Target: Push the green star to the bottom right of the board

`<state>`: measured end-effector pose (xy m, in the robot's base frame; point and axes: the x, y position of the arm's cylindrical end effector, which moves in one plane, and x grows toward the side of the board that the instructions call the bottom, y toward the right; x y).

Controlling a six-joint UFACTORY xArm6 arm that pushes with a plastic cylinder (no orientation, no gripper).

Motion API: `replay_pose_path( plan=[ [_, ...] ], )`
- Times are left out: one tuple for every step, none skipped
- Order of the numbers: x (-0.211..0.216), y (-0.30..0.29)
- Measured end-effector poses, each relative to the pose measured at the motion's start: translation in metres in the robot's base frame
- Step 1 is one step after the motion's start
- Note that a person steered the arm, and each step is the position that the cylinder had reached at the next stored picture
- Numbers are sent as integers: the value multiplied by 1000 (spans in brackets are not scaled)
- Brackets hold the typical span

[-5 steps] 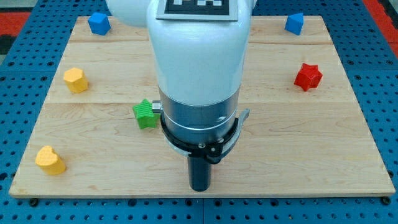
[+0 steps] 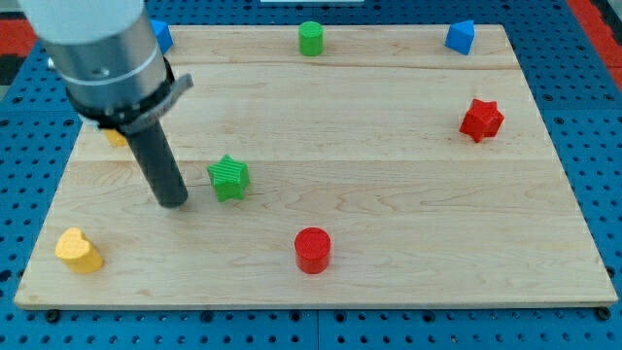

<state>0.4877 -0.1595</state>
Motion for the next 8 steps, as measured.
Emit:
replay_pose_path(
  plan=[
    [-19,18],
    [-19,64],
    [-18,113],
    [-12,132],
    [-18,107],
    [-17,103],
    [-3,118],
    [7,126]
  ],
)
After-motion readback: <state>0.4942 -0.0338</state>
